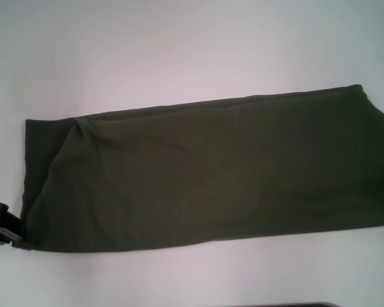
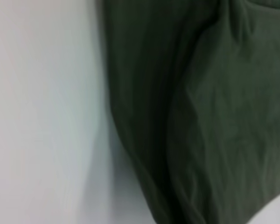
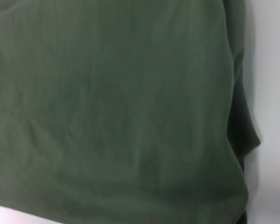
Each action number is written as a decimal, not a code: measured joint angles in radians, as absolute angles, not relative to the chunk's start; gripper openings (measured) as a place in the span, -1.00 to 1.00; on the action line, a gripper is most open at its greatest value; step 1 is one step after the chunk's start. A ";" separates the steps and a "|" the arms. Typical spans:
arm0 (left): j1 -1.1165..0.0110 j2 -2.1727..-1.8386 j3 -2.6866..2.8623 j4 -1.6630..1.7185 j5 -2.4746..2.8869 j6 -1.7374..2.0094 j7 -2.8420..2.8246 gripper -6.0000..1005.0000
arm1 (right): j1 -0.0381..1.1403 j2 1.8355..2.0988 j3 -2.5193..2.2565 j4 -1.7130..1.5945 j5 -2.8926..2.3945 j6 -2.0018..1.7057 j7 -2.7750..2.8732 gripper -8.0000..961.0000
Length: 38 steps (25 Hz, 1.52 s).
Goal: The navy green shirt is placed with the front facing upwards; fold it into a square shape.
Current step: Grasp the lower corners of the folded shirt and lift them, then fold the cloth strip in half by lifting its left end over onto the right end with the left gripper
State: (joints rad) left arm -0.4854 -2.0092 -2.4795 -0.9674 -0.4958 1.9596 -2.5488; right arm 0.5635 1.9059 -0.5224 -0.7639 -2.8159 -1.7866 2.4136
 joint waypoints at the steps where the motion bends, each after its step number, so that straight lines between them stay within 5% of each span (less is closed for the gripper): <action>1: -0.485 -2.010 -2.484 -0.967 -0.496 1.964 -2.544 -0.91 | 0.564 1.905 -0.512 -0.764 -2.814 -1.790 2.412 -0.92; 13: -0.476 -1.976 -2.600 -1.007 -0.486 1.958 -2.563 -0.27 | 0.550 1.877 -0.488 -0.763 -2.730 -1.835 2.388 -0.55; 21: -0.477 -1.947 -2.744 -1.062 -0.572 1.981 -2.542 0.24 | 0.540 1.828 -0.384 -0.784 -2.624 -1.883 2.361 0.34; 23: -0.479 -1.947 -2.748 -1.056 -0.627 1.989 -2.516 0.42 | 0.537 1.829 -0.371 -0.783 -2.525 -1.910 2.315 0.34; 31: -0.486 -1.972 -2.754 -0.980 -0.859 1.959 -2.330 0.42 | 0.533 1.862 -0.367 -0.697 -2.225 -1.955 2.096 0.34; 38: -0.485 -2.011 -2.756 -0.987 -0.935 1.935 -2.194 0.42 | 0.543 1.819 -0.373 -0.490 -2.159 -1.981 2.094 0.27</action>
